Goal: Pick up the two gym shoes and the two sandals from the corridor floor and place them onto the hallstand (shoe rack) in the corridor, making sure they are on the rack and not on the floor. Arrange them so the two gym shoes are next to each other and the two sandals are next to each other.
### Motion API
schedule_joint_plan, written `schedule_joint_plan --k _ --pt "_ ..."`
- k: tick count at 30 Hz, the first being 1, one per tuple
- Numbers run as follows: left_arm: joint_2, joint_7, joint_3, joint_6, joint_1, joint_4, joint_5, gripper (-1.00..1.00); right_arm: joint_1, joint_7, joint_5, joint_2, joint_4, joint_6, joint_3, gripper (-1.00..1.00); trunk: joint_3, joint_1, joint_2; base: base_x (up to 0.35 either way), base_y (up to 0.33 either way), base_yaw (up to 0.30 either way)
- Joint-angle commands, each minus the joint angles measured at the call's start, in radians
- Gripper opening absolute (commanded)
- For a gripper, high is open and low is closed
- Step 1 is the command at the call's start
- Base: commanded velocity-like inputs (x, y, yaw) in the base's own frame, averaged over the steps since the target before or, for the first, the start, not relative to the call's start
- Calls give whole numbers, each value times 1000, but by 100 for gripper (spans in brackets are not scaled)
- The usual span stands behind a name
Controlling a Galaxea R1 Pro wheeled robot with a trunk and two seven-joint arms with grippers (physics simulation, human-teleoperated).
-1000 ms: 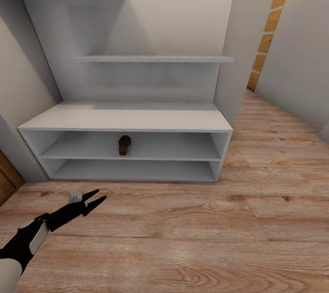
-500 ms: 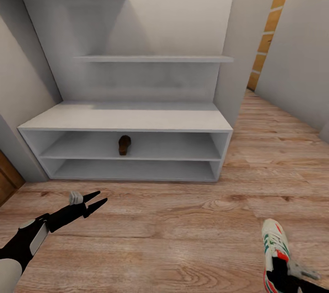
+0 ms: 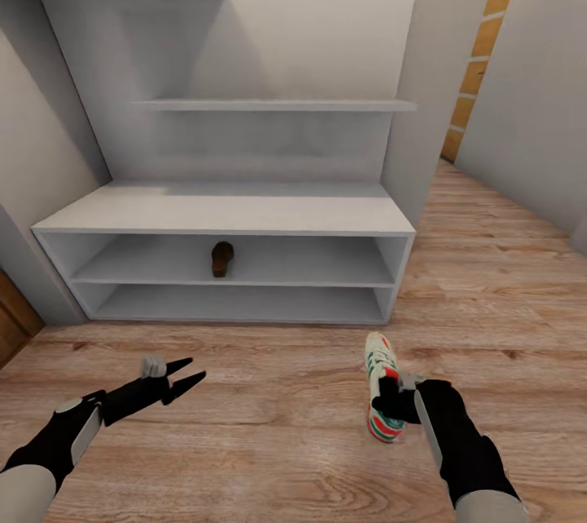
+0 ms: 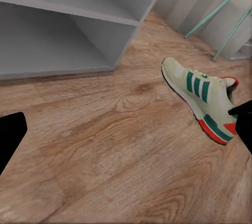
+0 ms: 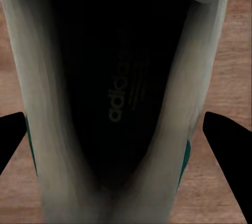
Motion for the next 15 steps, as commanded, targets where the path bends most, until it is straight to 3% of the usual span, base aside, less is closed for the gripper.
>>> schedule_joint_plan --k 1,7,10,11,15 --pt "-1 -3 1 -3 -1 2 1 100 -22 9 13 3 5 6 -3 -100 -1 0 0 0 0 0" --pt "-19 -2 -3 -12 0 9 -10 100 -203 8 14 11 165 15 -2 -100 -1 0 0 0 0 0" --pt "-29 -2 -5 -13 0 15 -50 100 -254 8 14 12 229 16 -2 -100 -1 0 0 0 0 0" --pt "-32 -1 -6 -14 0 18 -79 100 -277 7 14 12 264 16 -2 -100 -1 0 0 0 0 0" --pt "-38 -1 -7 -14 0 21 -150 100 -306 7 20 16 313 16 -2 -100 -1 0 0 0 0 0"
